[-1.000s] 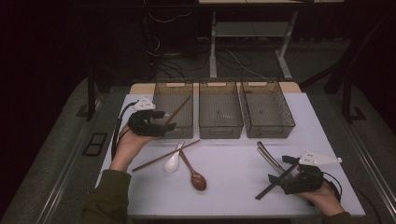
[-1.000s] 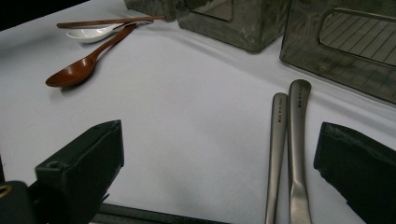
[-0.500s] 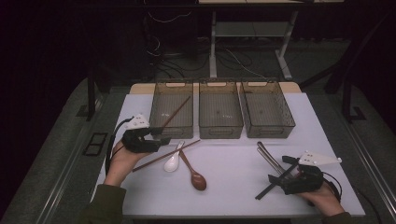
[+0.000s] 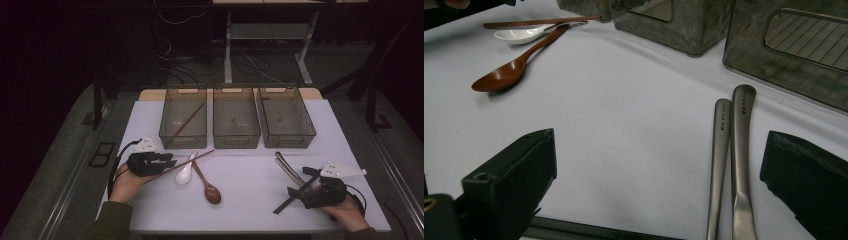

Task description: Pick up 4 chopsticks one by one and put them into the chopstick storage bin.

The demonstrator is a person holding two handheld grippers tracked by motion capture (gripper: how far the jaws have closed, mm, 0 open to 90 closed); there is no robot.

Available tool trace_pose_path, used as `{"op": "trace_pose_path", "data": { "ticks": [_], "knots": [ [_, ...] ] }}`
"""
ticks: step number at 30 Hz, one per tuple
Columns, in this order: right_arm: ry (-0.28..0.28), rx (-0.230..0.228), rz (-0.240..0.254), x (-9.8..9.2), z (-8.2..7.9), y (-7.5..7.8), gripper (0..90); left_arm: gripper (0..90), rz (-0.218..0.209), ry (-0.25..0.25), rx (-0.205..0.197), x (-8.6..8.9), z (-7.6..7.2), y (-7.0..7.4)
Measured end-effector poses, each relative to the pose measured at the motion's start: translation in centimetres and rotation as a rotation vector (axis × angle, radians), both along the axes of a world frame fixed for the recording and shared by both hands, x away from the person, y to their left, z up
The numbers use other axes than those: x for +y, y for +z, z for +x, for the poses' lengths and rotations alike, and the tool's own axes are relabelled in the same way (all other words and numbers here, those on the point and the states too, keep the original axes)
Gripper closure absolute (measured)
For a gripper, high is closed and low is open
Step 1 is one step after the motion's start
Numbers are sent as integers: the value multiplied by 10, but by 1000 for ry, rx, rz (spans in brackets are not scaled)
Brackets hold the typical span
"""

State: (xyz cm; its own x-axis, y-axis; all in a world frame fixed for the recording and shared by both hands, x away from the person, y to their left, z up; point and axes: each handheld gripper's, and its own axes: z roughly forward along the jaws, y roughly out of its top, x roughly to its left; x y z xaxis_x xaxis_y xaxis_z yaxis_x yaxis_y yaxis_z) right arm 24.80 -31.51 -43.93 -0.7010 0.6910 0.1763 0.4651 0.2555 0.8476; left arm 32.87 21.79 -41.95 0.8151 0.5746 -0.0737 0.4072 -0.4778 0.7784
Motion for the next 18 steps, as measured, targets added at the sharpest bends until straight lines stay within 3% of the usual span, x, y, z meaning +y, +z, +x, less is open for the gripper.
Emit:
{"op": "trace_pose_path", "data": {
  "ticks": [7, 18],
  "knots": [
    [4, 1, -7, 1, 1, -1, 12, 716, 9, -18, 54, 2, 3, -11],
    [9, 1, -10, 1, 1, -1, 12, 724, 35, -43, 100, 0, 5, -21]
  ]
}}
